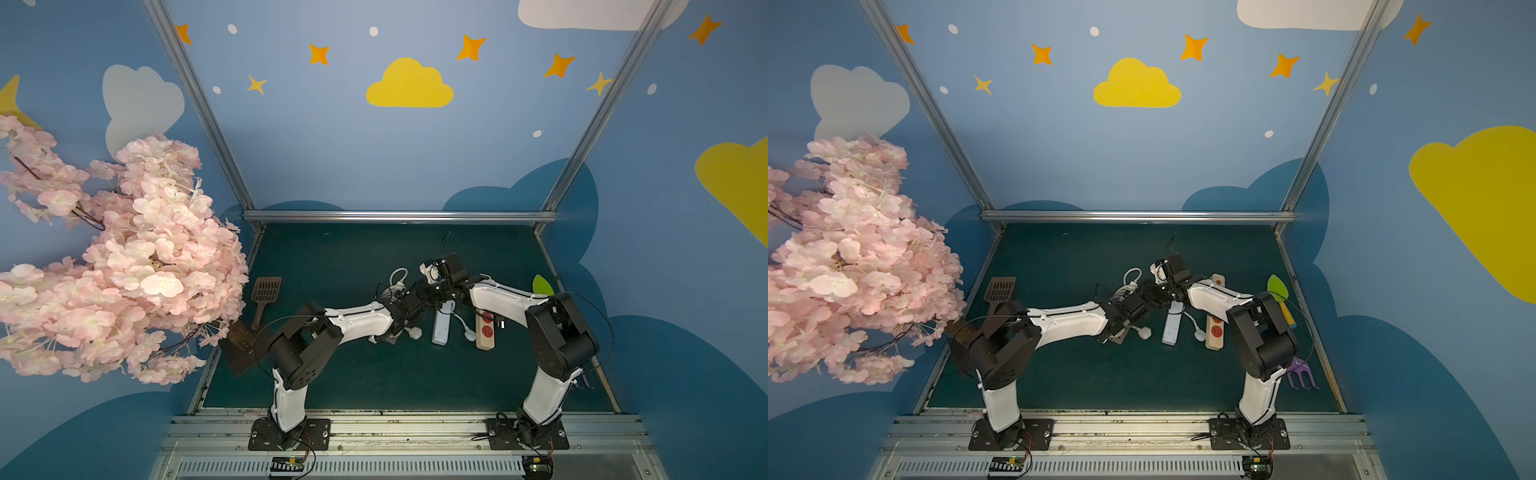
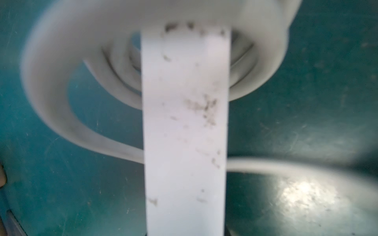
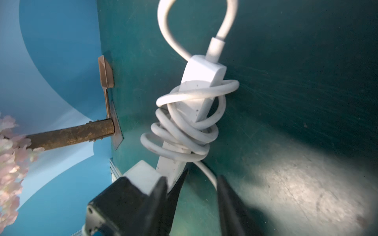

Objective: Wrap the cord around the power strip
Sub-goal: Place the power strip at the center of the board, then adjust the power strip at the center of the board.

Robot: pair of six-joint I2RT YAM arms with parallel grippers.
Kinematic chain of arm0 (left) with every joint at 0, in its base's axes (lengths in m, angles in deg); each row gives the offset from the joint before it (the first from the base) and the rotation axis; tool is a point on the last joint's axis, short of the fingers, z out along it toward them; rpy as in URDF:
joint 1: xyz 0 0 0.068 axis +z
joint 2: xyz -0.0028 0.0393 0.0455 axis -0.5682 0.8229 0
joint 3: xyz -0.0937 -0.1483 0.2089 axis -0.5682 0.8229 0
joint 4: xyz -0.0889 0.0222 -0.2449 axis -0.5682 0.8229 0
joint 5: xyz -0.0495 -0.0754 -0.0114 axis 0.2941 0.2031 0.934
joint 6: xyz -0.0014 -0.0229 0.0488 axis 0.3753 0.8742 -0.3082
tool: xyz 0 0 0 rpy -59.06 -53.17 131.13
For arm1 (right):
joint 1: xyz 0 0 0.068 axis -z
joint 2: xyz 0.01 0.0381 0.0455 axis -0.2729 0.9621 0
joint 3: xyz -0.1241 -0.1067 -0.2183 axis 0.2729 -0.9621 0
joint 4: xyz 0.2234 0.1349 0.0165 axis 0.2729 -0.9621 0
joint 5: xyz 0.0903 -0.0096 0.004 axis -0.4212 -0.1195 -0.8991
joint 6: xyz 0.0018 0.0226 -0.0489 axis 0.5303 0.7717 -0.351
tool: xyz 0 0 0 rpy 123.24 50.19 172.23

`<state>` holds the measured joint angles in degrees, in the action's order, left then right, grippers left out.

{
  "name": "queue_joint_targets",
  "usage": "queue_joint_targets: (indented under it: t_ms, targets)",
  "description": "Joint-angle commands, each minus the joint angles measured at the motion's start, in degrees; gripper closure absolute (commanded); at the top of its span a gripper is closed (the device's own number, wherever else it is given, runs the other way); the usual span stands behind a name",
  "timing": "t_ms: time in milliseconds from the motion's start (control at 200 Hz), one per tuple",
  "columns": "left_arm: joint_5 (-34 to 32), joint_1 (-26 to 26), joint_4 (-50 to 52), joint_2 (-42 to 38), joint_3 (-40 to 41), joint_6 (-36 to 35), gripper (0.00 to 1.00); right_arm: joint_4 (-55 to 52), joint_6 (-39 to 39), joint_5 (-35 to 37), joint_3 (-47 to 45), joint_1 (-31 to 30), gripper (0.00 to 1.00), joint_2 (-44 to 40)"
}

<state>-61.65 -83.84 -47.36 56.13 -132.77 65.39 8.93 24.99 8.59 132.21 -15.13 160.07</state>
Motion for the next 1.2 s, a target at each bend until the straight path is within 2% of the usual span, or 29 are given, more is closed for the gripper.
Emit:
queue_joint_targets:
  t_ms: [0, 85, 210, 365, 571, 891, 951, 1116, 1196]
  targets:
    - [3.1, -0.9, 4.2, 1.2, 1.7, -0.9, 0.84, -0.8, 2.3, -0.4, 4.7, 3.6, 0.41, 1.2]
    - [3.0, -1.0, 4.1, 1.2, 1.7, -0.8, 0.82, -2.2, 4.0, -1.0, 6.7, 4.7, 0.34, 3.2]
    - [2.9, -1.3, 3.9, 1.2, 2.0, -0.4, 0.78, -0.6, 6.1, -2.7, 9.4, 4.3, 0.31, 5.6]
    - [2.8, -1.4, 3.7, 0.7, 2.2, -0.4, 0.74, -1.4, 8.9, -0.6, 12.2, 1.9, 0.31, 9.2]
    - [2.4, -1.7, 3.0, -0.3, 2.8, -0.6, 0.71, -1.4, 11.9, -1.3, 16.4, -0.6, 0.28, 15.1]
    - [2.7, -1.8, 2.5, -2.1, 2.6, -2.1, 0.67, -9.6, 10.3, 2.9, 22.7, -3.3, 0.27, 20.5]
    - [2.8, -1.8, 2.1, -3.0, 2.7, -2.7, 0.65, -10.1, 10.3, 3.0, 23.1, -3.6, 0.32, 21.3]
    - [5.6, -1.7, 1.4, -6.2, 3.0, -4.2, 0.57, -2.6, 13.0, 2.2, 18.6, -3.1, 0.65, 21.9]
    - [9.5, -1.2, 1.4, -9.2, 3.1, -4.9, 0.52, 0.0, 11.7, 1.2, 17.5, -2.9, 0.69, 22.3]
